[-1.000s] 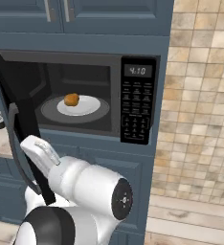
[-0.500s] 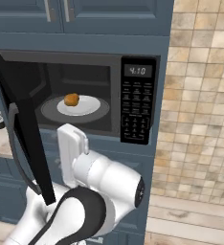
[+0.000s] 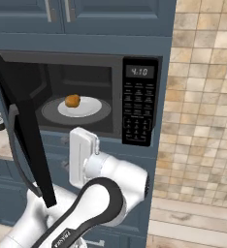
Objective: Retrieve the reheated potato from the microwave, then place the potato, cheese, and condiment on the cutting board.
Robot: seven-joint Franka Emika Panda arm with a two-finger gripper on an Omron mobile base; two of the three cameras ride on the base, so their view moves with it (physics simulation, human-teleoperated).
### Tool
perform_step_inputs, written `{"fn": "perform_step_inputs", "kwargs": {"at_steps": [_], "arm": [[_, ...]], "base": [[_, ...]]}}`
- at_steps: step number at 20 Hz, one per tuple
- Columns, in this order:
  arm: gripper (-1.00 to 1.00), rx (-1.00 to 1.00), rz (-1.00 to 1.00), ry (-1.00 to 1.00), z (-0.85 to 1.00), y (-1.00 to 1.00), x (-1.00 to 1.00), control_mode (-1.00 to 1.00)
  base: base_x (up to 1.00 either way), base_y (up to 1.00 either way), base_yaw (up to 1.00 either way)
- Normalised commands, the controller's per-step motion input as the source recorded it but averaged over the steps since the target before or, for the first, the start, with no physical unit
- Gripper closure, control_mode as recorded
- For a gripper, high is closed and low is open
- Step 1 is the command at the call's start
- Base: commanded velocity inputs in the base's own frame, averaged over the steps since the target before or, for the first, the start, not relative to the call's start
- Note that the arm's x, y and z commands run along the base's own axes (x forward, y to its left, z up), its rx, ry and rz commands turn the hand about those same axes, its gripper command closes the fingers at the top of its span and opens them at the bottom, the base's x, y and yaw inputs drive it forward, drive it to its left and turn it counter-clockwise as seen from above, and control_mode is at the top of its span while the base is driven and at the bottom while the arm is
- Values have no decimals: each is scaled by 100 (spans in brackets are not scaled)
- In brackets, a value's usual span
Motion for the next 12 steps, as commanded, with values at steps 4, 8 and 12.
{"fn": "perform_step_inputs", "kwargs": {"at_steps": [4, 8, 12], "arm": [[-100, -1, 9, 0, -23, 14, 22, -100], [-100, -4, 3, -1, -24, 21, 20, -100], [-100, -7, 0, -9, -18, 25, 2, -100]], "base": [[0, 0, 0], [0, 0, 0], [0, 0, 0]]}}
